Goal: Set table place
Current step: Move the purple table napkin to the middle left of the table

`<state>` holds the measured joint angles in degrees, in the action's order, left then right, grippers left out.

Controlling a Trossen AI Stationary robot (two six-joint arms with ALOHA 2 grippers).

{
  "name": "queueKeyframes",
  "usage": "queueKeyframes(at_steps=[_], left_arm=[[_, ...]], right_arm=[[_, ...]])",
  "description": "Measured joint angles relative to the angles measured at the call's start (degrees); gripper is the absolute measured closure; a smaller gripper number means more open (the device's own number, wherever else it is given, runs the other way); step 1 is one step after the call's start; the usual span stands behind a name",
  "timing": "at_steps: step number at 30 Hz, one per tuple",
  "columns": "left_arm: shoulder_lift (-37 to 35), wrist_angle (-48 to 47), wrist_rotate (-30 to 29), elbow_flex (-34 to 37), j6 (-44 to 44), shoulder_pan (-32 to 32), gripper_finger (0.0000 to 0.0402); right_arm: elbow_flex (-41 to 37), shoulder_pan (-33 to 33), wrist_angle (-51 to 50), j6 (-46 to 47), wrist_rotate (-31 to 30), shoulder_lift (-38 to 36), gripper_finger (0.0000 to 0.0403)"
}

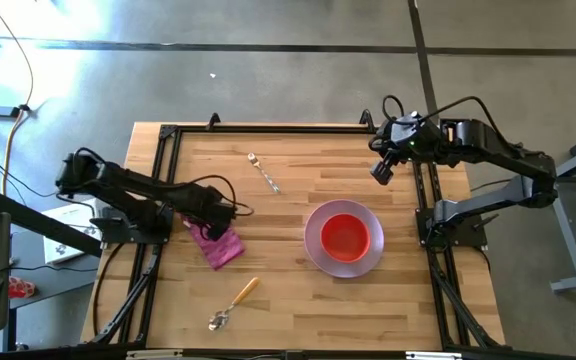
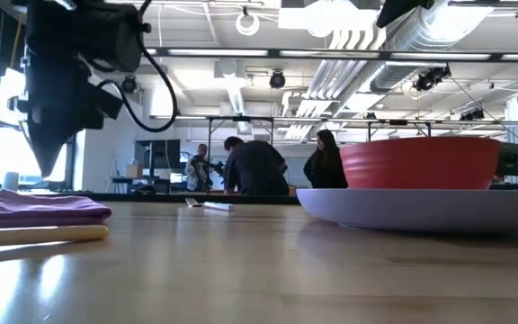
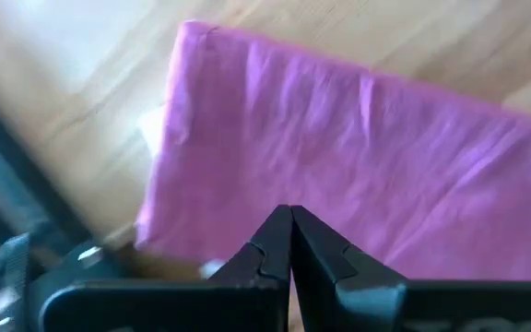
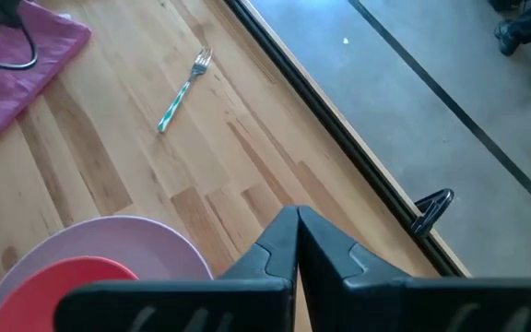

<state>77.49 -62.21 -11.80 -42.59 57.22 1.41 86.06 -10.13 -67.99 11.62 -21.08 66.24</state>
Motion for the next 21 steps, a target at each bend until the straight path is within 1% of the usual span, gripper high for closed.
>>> queueKeyframes(at_steps=[4,7,10,17,21], left_arm=[[-1.9,8.4,-0.2,5.6,0.7,2.1,0.0401],[-1.9,9.6,0.0,7.8,0.7,3.2,0.0401],[-1.9,8.9,-0.6,8.3,0.6,3.2,0.0402],[-0.6,8.2,-1.0,8.3,-6.6,3.2,0.0401],[1.6,11.2,-1.6,8.3,-12.7,3.2,0.0401]], right_arm=[[0.0,0.0,0.1,-0.1,0.0,0.0,0.0403],[0.0,0.0,0.1,0.0,0.0,0.0,0.0403],[0.0,0.0,0.1,0.1,0.0,0.0,0.0403],[0.0,0.0,0.1,0.3,-0.1,0.0,0.0403],[0.0,0.0,1.0,0.3,-0.1,0.0,0.0403]])
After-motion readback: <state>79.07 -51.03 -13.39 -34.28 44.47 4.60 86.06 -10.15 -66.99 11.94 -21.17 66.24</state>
